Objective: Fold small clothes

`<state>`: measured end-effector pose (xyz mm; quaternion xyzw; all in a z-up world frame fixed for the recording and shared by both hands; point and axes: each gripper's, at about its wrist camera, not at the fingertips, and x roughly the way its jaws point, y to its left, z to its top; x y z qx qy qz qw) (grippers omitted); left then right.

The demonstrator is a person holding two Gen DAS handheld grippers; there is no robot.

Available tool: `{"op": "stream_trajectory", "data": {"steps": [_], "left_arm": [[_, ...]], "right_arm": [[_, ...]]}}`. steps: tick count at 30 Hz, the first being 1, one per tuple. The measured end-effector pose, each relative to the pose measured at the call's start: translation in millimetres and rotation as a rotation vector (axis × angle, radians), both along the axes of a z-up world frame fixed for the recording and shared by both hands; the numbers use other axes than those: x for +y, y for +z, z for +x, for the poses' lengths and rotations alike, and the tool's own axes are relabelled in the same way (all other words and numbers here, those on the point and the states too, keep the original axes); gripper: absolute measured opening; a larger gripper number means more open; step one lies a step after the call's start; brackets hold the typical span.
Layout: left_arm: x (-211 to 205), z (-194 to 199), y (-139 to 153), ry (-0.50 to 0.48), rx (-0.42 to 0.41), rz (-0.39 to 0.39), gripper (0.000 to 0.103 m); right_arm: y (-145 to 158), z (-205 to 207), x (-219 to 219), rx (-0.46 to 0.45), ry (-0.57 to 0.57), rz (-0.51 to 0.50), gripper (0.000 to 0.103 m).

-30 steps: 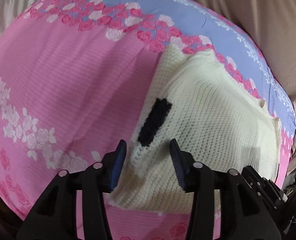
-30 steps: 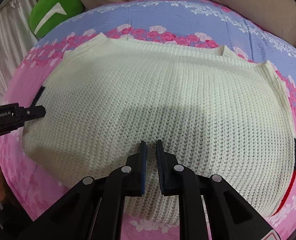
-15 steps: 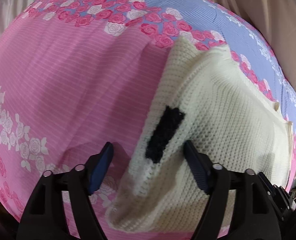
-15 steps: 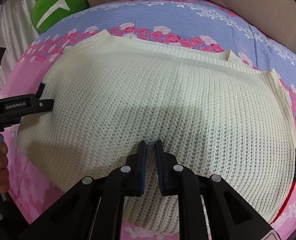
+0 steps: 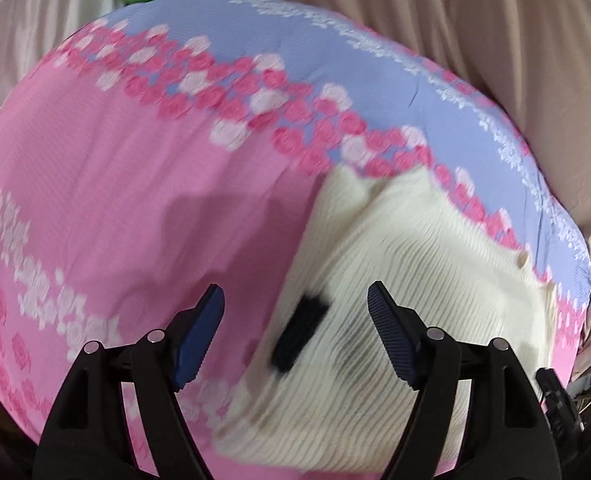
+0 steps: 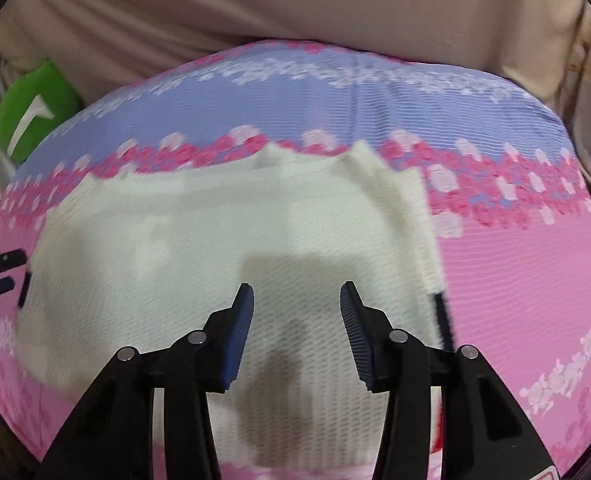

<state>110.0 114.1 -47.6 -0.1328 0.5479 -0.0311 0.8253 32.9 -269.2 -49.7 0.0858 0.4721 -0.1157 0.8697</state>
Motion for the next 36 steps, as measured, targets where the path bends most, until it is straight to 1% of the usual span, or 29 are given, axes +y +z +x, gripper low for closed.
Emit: {"op": "stream_trajectory", "data": {"steps": [3, 4, 6, 8, 9, 10, 11, 12, 13, 14, 16, 17, 18, 19, 20, 22, 23, 25, 27, 28, 30, 31, 32, 33, 34, 36], "left_arm": [[-19.8, 22.2, -7.7, -0.023, 0.013, -0.004, 0.072], [-26.7, 31.7, -14.4, -0.036, 0.031, -0.015, 0.072], [-35.4, 43.2, -23.0, -0.033, 0.054, -0.005, 0.07], [-43.9, 49.8, -25.0, -0.036, 0.037, -0.006, 0.057], [-47.9, 50.9, -24.7, -0.038, 0.026, 0.005, 0.051], [-52.4, 52.4, -24.7, -0.053, 0.021, 0.006, 0.03], [-55.1, 53.2, -24.5, -0.063, 0.021, 0.012, 0.025], [-55.1, 52.7, -22.5, -0.062, 0.014, 0.021, 0.022], [-55.5, 50.4, -16.7, -0.065, -0.008, 0.02, 0.019], [-56.1, 47.6, -9.1, -0.07, -0.028, 0.018, 0.017], [-53.8, 38.7, 13.1, -0.073, -0.085, -0.002, 0.016], [-51.9, 35.8, 19.9, -0.071, -0.105, -0.003, 0.016], [-50.9, 34.8, 22.1, -0.066, -0.114, 0.004, 0.016], [-51.9, 37.2, 15.5, -0.065, -0.104, 0.028, 0.016], [-53.5, 40.9, 4.3, -0.067, -0.081, 0.053, 0.016], [-57.8, 49.1, -27.7, -0.06, -0.016, 0.101, 0.016], [-58.7, 49.5, -29.7, -0.062, -0.021, 0.118, 0.017], [-65.2, 49.1, -25.5, -0.075, -0.031, 0.156, 0.017], [-65.7, 48.1, -22.2, -0.072, -0.024, 0.158, 0.022], [-63.7, 44.8, -16.6, -0.062, -0.026, 0.151, 0.025], [-59.6, 32.9, -0.1, -0.037, -0.045, 0.148, 0.025], [-58.8, 26.5, 6.6, -0.035, -0.056, 0.146, 0.027], [-59.7, 18.0, 14.0, -0.038, -0.069, 0.147, 0.031], [-61.4, 8.9, 21.9, -0.05, -0.084, 0.141, 0.032], [-68.3, -4.4, 30.1, -0.08, -0.099, 0.13, 0.032], [-94.2, -28.1, 34.1, -0.179, -0.097, 0.13, 0.032]], "right_arm": [[-3.6, 18.8, -44.6, 0.009, -0.076, -0.006, 0.048], [-8.3, 26.5, -55.4, 0.02, -0.088, -0.001, 0.05], [-16.2, 34.0, -66.7, 0.03, -0.101, 0.011, 0.05], [-24.1, 43.7, -71.7, 0.032, -0.102, 0.02, 0.05], [-27.4, 46.0, -72.8, 0.035, -0.098, 0.03, 0.048], [-31.0, 48.7, -73.9, 0.039, -0.091, 0.053, 0.024], [-31.8, 50.2, -75.2, 0.04, -0.086, 0.071, 0.009], [-27.8, 48.2, -75.2, 0.022, -0.088, 0.08, 0.008], [-17.9, 43.8, -76.1, -0.023, -0.082, 0.099, 0.008], [-3.0, 36.8, -75.6, -0.079, -0.077, 0.11, 0.007], [26.7, 19.7, -73.4, -0.179, -0.071, 0.112, 0.007], [35.9, 14.0, -75.4, -0.211, -0.074, 0.098, 0.007], [38.2, 10.7, -79.2, -0.223, -0.085, 0.08, 0.007], [26.1, 13.7, -86.8, -0.185, -0.101, 0.072, 0.007], [10.2, 20.3, -94.9, -0.13, -0.111, 0.083, 0.007], [-34.6, 37.0, -110.6, 0.02, -0.139, 0.133, 0.007], [-39.3, 38.2, -110.8, 0.019, -0.139, 0.135, 0.007], [-35.0, 41.6, -106.2, 0.015, -0.123, 0.114, 0.007], [-32.5, 42.6, -103.9, 0.024, -0.13, 0.095, 0.008], [-27.0, 36.7, -102.7, 0.008, -0.142, 0.093, 0.009], [-6.0, 19.3, -94.7, -0.049, -0.162, 0.074, 0.012], [4.5, 10.0, -86.5, -0.072, -0.144, 0.067, 0.021], [12.1, 2.1, -78.0, -0.081, -0.113, 0.066, 0.021], [17.9, -5.2, -63.6, -0.082, -0.065, 0.073, 0.021], [20.5, -12.0, -43.6, -0.074, 0.006, 0.09, 0.02], [13.4, -23.1, -1.5, -0.031, 0.133, 0.114, 0.02]]}}
